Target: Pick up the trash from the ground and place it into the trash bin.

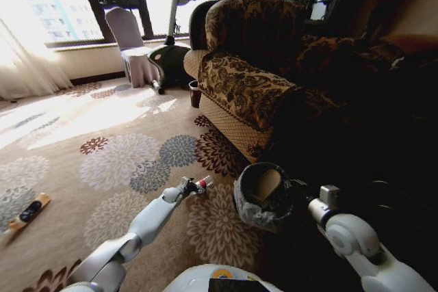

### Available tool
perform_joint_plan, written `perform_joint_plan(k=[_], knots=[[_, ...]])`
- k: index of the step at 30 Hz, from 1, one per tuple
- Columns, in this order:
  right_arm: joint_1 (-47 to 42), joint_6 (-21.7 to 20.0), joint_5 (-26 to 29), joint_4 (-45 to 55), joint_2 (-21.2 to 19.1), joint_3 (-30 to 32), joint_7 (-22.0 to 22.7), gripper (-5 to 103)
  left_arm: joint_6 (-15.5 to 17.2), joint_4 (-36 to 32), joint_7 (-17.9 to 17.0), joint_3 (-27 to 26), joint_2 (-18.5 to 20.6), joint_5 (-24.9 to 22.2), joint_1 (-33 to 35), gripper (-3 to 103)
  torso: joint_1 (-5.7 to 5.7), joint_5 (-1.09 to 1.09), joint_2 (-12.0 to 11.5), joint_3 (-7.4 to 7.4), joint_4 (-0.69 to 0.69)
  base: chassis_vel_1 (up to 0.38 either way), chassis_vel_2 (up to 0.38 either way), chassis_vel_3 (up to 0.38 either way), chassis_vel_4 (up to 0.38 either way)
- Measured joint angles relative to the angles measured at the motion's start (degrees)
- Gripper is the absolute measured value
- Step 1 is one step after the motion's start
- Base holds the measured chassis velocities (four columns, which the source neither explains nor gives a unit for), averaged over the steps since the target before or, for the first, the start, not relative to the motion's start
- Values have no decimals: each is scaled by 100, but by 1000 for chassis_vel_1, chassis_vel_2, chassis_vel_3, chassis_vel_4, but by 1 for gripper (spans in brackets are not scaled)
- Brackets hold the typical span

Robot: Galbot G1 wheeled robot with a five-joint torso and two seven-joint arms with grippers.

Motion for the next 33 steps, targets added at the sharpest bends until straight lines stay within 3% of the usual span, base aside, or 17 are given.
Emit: perform_joint_plan(k=[7, 11, 13, 16, 17, 19, 20, 22, 28, 33], knots=[[-2, 8, 11, -1, -8, 14, 0, 2, -4, 7, 38, -4, -9, 60, 15, 103, 0, 1, 0, 0, -1, 0, 0, 0, 0], [14, 34, 46, -7, 9, 8, 25, 2, -1, -11, 76, -14, 13, 90, 64, 92, 0, 0, 0, 0, 0, 0, 0, 0, 0], [21, 39, 75, -3, 16, 6, 30, 2, 1, -12, 122, -43, 20, 278, 103, 81, 0, 1, 0, 0, 0, 0, 0, 0, 0], [20, 51, 75, 4, 14, 6, 28, 2, 1, -12, 154, -59, 22, 349, 131, 76, 0, 0, 0, 0, 0, 0, 0, 0, 0], [19, 65, 78, 12, 8, 7, 30, 2, -2, -13, 165, -73, 22, 362, 155, 65, 0, 0, 0, 0, 0, 0, 0, 0, 0], [19, 77, 78, 12, 1, 7, 31, 2, -4, -27, 166, -81, 23, 362, 167, 65, 0, 1, 0, 0, 0, 0, 0, 0, 0], [20, 92, 78, 10, -8, 7, 39, 2, -5, -58, 168, -85, 28, 362, 178, 55, 0, 1, 0, -1, 0, 0, 0, 0, 0], [21, 100, 76, 5, -10, 7, 43, 2, -4, -84, 168, -86, 37, 357, 185, 55, 0, 0, 0, -1, 0, 0, 0, 0, 0], [26, 109, 63, 1, -4, -12, 67, 2, 9, -206, 159, -103, 83, 346, 243, 39, 0, 0, 0, 0, -1, 0, 0, 0, 0], [2, 100, 117, 37, -33, 20, 84, 2, 193, -972, 36, -347, 248, 323, 637, 30, 0, 0, 0, 0, -1, 0, 0, 0, 0]])
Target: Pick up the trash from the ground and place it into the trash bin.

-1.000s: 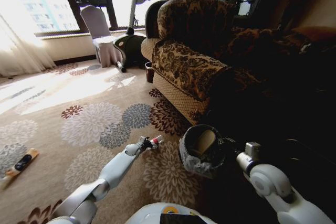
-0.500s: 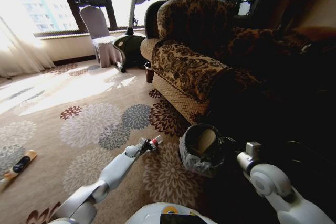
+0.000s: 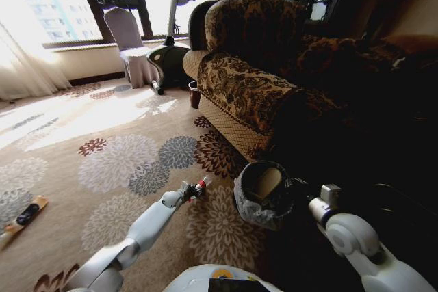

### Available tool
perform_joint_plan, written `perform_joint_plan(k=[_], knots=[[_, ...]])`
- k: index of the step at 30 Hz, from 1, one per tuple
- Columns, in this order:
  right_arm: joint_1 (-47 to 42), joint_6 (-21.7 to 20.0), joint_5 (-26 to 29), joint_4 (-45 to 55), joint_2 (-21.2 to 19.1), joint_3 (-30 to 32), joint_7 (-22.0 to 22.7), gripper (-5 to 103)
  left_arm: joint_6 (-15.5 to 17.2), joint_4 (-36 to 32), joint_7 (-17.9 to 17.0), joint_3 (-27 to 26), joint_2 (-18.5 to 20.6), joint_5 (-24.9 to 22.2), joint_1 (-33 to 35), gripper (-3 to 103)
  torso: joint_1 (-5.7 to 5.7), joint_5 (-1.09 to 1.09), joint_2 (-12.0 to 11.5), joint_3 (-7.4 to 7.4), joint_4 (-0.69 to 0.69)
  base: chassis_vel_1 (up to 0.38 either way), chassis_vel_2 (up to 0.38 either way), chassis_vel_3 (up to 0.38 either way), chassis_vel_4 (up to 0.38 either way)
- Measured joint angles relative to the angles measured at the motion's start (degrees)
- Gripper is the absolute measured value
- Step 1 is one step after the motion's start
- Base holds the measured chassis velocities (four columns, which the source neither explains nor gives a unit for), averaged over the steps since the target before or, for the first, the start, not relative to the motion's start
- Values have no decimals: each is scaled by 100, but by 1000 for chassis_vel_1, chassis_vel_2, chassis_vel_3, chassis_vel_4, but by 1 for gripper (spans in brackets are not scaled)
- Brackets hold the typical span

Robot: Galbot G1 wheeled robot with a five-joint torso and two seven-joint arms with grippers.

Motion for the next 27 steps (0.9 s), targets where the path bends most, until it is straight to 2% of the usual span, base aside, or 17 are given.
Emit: perform_joint_plan(k=[2, 5, 7, 10, 13, 18, 27], knots=[[-4, -5, 15, 11, -13, 20, -18, 2, -119, -449, -113, -317, 39, 91, 277, 30, 0, 1, 0, -1, 1, 0, 0, 0, 0], [-5, -12, 16, 12, -21, 21, -28, 2, -200, -666, -246, -540, 42, 170, 439, 30, 0, 1, 0, -1, 1, 0, 0, 0, 0], [2, -35, 15, 14, -52, 18, -87, 2, -222, -1082, -543, -775, 135, 117, 688, 30, 0, 1, 0, 0, 1, 0, 0, 0, 0], [12, -47, 16, 23, -83, 11, -111, 2, -219, -1292, -578, -844, 224, 117, 790, 30, 0, 0, 0, 0, 1, 0, 0, 0, 0], [29, -97, 20, 61, -183, 6, -158, 2, -122, -1908, -645, -995, 439, 118, 1053, 30, 0, 1, 0, 0, 1, 0, 0, 0, 0], [11, -165, 23, 174, -204, 15, -158, 2, -61, -2480, -749, -1183, 547, 58, 1359, 30, 0, 0, 0, 0, 2, 0, 0, 0, 0], [-44, -204, 23, 353, -169, 63, -79, 2, -51, -2826, -772, -1233, 609, 73, 1544, 30, 0, 1, 0, 0, 0, 18, -8, -27, 14]])
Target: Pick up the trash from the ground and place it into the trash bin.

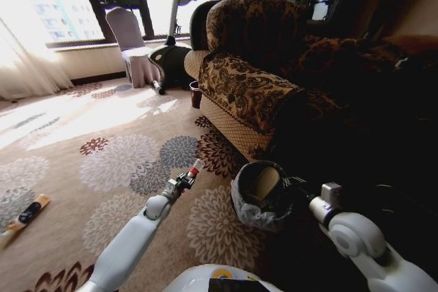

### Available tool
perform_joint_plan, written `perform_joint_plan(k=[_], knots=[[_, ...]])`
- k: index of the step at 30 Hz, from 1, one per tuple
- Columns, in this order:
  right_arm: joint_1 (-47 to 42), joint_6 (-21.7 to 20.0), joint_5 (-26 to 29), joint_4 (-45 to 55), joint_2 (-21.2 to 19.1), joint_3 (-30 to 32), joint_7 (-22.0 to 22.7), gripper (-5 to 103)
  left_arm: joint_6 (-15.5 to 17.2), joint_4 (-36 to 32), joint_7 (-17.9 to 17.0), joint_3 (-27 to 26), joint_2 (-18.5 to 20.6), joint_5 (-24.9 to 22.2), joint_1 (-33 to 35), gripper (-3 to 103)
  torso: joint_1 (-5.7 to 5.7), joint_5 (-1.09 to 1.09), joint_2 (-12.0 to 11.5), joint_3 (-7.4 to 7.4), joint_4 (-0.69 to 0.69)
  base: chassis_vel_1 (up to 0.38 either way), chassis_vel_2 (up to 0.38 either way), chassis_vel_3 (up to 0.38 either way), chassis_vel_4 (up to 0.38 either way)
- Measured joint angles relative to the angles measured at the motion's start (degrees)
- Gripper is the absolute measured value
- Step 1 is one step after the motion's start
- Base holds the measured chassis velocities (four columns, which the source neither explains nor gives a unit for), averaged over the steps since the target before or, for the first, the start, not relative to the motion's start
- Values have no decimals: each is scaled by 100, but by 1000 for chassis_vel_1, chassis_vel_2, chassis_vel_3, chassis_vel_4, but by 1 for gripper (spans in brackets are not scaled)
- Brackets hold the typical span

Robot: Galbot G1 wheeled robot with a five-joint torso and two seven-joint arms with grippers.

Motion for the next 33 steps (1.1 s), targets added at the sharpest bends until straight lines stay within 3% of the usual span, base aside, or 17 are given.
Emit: perform_joint_plan(k=[14, 24, 26, 30, 33], knots=[[-98, -21, -65, 137, 112, 0, 13, 2, 52, -260, -115, -30, 51, -21, 128, 30, -1, 0, 0, 0, -2, 179, -165, -165, 187], [-97, -12, -95, 163, 154, -28, 2, 2, 55, -436, -192, -168, 19, 15, 424, 30, -1, -5, 0, 0, 0, 379, -281, -282, 373], [-103, -7, -116, 163, 191, -58, -7, 2, 41, -485, -193, -225, 16, 36, 530, 30, -1, 3, 0, -1, 1, 428, -258, -295, 409], [-98, 3, -147, 174, 223, -97, -14, 2, 21, -555, -194, -284, 6, 49, 650, 30, -1, -5, 0, -1, 1, 438, -266, -250, 413], [-96, 10, -163, 175, 226, -123, -28, 2, 3, -607, -203, -331, -10, 51, 716, 30, -1, 3, 0, -1, 0, 441, -195, -234, 434]])
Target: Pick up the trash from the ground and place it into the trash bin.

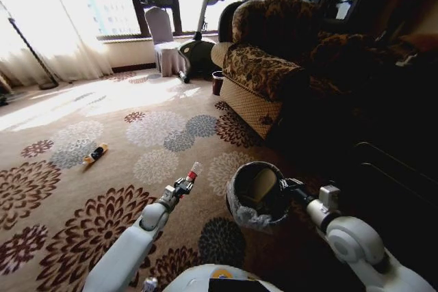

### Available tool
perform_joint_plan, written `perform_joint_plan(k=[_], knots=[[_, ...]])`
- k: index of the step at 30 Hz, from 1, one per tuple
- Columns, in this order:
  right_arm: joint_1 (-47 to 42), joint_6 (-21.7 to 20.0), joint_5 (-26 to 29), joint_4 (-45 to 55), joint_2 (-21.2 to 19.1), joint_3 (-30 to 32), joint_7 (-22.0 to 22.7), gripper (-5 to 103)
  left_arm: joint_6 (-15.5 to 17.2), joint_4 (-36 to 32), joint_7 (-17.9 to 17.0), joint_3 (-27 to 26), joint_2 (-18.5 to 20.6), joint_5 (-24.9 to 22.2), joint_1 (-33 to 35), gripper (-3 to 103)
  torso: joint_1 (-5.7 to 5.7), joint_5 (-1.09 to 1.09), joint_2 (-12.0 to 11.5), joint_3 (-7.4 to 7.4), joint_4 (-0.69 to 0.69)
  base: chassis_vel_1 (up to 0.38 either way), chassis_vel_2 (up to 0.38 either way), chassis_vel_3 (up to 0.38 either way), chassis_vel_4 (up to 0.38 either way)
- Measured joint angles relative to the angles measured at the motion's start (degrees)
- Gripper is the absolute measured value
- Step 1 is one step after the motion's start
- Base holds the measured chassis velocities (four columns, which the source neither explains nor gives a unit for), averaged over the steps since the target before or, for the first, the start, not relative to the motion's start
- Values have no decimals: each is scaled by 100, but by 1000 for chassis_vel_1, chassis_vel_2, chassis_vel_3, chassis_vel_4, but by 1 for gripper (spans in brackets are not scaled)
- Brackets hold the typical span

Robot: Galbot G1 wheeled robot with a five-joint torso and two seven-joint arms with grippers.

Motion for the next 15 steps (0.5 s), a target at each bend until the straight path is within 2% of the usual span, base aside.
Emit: perform_joint_plan(k=[1, 2, 5, 6, 9, 15], knots=[[2, 2, -10, -1, 0, -19, -6, 2, -9, -20, -7, -19, -8, 0, 26, 30, 0, 2, 0, 0, 0, 437, -198, -230, 416], [8, 13, -15, -10, -1, -30, -23, 2, -15, -49, -28, -32, -22, -3, 56, 30, 0, -8, 0, 1, 1, 374, -201, -188, 416], [18, 47, -19, -29, -6, -40, -36, 2, -24, -87, -53, -45, -38, -16, 81, 30, 0, -8, 0, 0, 0, 374, -177, -145, 406], [27, 81, -18, -55, -12, -47, -55, 2, -28, -147, -95, -68, -62, -57, 110, 30, 0, 2, 0, -1, 1, 355, -48, -84, 338], [33, 113, -9, -96, -35, -48, -121, 2, -28, -262, -192, -114, -116, -143, 160, 30, -1, -5, 0, -1, 1, 239, 7, -36, 265], [118, 236, 13, -250, -235, -58, -373, 2, -134, -798, -519, -256, -245, -577, 325, 30, 1, 0, -1, 3, 4, 116, 105, 96, 100]])
